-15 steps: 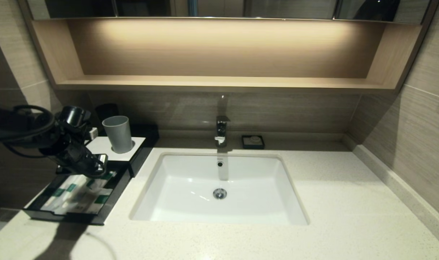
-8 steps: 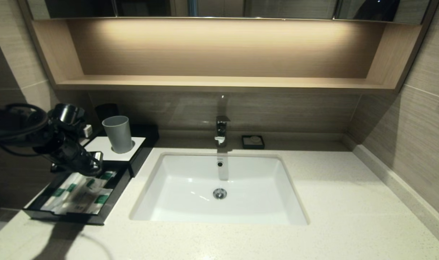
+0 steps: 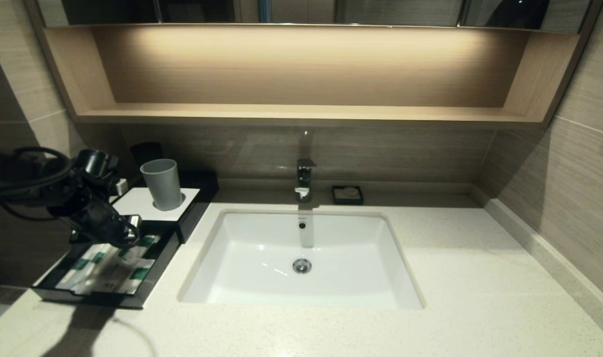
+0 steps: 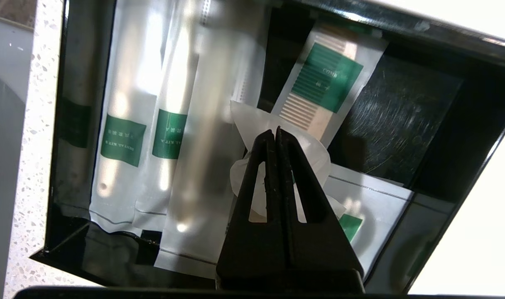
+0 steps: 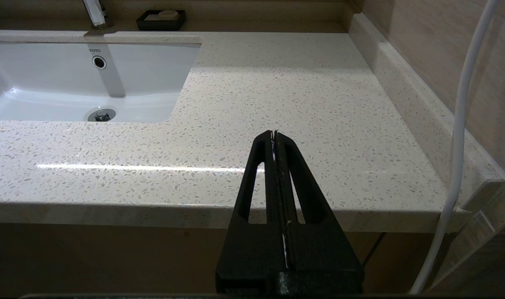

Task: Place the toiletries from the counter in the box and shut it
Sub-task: Place the bathroom toiletry into the drawer

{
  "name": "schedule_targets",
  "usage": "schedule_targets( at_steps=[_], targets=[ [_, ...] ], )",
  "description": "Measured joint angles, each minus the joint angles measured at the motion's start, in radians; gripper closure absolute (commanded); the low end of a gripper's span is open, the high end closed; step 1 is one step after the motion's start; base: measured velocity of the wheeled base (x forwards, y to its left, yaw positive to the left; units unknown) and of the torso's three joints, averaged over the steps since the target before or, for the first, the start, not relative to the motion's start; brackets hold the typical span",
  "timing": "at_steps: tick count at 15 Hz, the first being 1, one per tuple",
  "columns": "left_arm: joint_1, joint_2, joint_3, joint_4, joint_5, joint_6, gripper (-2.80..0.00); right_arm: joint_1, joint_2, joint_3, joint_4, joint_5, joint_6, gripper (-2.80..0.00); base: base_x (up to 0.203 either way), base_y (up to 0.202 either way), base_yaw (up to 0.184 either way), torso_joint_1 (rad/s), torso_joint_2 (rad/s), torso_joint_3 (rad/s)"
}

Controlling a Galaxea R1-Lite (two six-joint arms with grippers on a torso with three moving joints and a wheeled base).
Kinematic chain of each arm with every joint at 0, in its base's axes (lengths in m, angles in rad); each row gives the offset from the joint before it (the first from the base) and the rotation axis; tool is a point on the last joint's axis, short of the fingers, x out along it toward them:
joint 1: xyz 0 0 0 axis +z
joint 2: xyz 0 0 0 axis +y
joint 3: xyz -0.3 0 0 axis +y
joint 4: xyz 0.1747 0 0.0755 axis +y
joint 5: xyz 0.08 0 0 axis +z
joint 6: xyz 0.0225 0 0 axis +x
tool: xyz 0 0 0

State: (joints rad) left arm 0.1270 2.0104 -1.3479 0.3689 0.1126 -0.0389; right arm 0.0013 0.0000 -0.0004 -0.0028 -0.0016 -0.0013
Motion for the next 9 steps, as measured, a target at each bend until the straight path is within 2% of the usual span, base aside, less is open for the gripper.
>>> schedule_targets(
  at_steps=[9],
  targets=[
    [-0.001, 0.022, 0.018, 0.000, 0.000, 0.001, 0.00, 0.000, 0.000, 0.000, 0.000, 0.000, 0.000, 0.00, 0.000, 0.000, 0.000, 0.000, 0.00, 0.000]
  ],
)
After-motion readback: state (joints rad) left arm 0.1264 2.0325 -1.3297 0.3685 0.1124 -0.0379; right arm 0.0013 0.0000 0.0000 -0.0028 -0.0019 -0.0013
